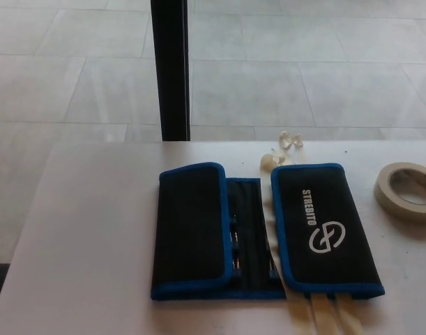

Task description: The robot uses its right hand to lift an edge of the toolkit kept in middle of the desk and make one fold in it

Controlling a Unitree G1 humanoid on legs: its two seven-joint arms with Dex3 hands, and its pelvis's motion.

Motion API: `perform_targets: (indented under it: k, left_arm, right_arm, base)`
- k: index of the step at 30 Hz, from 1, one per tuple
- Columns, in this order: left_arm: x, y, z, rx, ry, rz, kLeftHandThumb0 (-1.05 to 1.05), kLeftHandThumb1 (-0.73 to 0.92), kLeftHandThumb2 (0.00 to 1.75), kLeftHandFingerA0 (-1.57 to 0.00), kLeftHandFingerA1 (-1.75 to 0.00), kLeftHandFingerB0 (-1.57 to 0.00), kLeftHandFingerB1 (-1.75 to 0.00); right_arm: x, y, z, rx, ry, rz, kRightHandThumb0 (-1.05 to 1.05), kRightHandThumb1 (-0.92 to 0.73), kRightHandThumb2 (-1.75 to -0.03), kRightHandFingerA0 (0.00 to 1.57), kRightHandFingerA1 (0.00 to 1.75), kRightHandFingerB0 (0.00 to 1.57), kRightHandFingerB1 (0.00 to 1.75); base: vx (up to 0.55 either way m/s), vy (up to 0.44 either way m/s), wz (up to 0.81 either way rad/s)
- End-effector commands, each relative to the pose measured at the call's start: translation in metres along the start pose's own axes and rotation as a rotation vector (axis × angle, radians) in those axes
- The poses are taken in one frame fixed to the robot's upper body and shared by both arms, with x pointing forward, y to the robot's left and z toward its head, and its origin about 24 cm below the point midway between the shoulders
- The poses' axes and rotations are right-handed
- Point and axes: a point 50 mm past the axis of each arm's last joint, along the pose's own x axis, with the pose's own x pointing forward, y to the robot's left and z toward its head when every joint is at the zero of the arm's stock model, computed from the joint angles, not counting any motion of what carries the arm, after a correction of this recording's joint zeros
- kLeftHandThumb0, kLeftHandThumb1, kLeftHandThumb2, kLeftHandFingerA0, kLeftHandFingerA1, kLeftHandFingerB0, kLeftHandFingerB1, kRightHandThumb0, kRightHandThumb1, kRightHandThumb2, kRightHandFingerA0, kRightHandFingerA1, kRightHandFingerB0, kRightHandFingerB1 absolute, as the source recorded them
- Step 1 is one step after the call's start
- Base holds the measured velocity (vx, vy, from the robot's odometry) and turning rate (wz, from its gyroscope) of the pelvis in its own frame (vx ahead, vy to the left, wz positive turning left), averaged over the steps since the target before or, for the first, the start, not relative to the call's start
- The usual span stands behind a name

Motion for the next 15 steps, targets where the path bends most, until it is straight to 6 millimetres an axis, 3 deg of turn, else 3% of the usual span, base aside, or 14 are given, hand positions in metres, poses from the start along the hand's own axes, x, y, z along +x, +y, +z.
perform_targets:
  k: [1,3,4,5,7,8,10,11,12,13,14,15]
  left_arm:
    - [0.002,0.018,0.011,0.022,-0.039,0.031,-0.64,0.65,0.59,-0.68,-0.65,-0.59,-0.52]
    - [0.002,0.019,0.011,0.016,-0.039,0.033,-0.65,0.65,0.59,-0.69,-0.67,-0.62,-0.53]
    - [0.003,0.018,0.011,-0.018,-0.031,0.038,-0.62,0.63,0.59,-0.7,-0.68,-0.62,-0.53]
    - [0.002,0.018,0.011,-0.023,-0.035,0.023,-0.62,0.65,0.59,-0.66,-0.67,-0.58,-0.53]
    - [0.002,0.018,0.009,-0.024,-0.033,0.024,-0.62,0.65,0.59,-0.67,-0.66,-0.59,-0.53]
    - [0.002,0.018,0.009,-0.016,-0.032,0.026,-0.63,0.65,0.59,-0.68,-0.65,-0.6,-0.51]
    - [0.002,0.018,0.008,-0.005,-0.029,0.028,-0.63,0.65,0.59,-0.68,-0.65,-0.6,-0.51]
    - [0.002,0.019,0.007,0.004,-0.029,0.024,-0.61,0.66,0.59,-0.67,-0.63,-0.6,-0.5]
    - [0.002,0.019,0.006,0.016,-0.027,0.023,-0.61,0.66,0.6,-0.68,-0.62,-0.61,-0.49]
    - [0.001,0.019,0.004,0.014,-0.022,0.021,-0.62,0.66,0.6,-0.68,-0.64,-0.61,-0.5]
    - [0.001,0.018,0.003,0.009,-0.017,0.022,-0.62,0.66,0.6,-0.69,-0.64,-0.6,-0.5]
    - [0.001,0.018,0.002,0.0,-0.012,0.026,-0.62,0.65,0.59,-0.69,-0.64,-0.61,-0.51]
  right_arm:
    - [-0.09,-0.155,-0.027,0.493,-0.12,-0.713,-0.77,-0.78,-0.64,0.89,0.74,0.7,0.56]
    - [-0.116,-0.167,-0.05,0.507,-0.152,-0.886,-0.75,-0.8,-0.64,0.88,0.75,0.62,0.58]
    - [-0.125,-0.171,-0.059,0.526,-0.148,-0.967,-0.78,-0.6,-0.92,0.88,0.77,0.57,0.63]
    - [-0.141,-0.176,-0.077,0.64,-0.171,-1.098,-0.71,-0.77,-0.63,0.85,0.75,0.54,0.56]
    - [-0.151,-0.178,-0.09,0.697,-0.173,-1.192,-0.71,-0.76,-0.63,0.91,0.81,0.57,0.58]
    - [-0.156,-0.179,-0.1,0.714,-0.159,-1.241,-0.72,-0.77,-0.64,0.84,0.84,0.58,0.68]
    - [-0.165,-0.179,-0.115,0.737,-0.137,-1.315,-0.72,-0.77,-0.64,0.84,0.84,0.58,0.68]
    - [-0.176,-0.176,-0.131,0.765,-0.118,-1.363,-0.72,-0.85,-0.66,0.8,1.0,0.39,0.84]
    - [-0.186,-0.171,-0.145,0.835,-0.098,-1.476,-0.7,-0.81,-0.64,0.88,1.08,0.47,0.88]
    - [-0.19,-0.17,-0.151,0.846,-0.08,-1.506,-0.68,-0.83,-0.65,0.87,1.12,0.41,0.79]
    - [-0.193,-0.168,-0.155,0.86,-0.064,-1.529,-0.68,-0.81,-0.65,0.92,1.13,0.48,0.8]
    - [-0.196,-0.166,-0.164,0.891,-0.046,-1.554,-0.68,-0.81,-0.65,0.91,1.13,0.45,0.74]
  base:
    - [0.0,0.0,0.0]
    - [0.0,0.0,0.0]
    - [0.0,0.0,0.0]
    - [0.0,0.0,0.0]
    - [0.0,0.0,0.0]
    - [0.0,0.0,0.0]
    - [0.0,0.0,0.0]
    - [0.0,0.0,0.0]
    - [0.0,0.0,0.0]
    - [0.0,0.0,0.0]
    - [0.0,0.0,0.0]
    - [0.0,0.0,0.0]
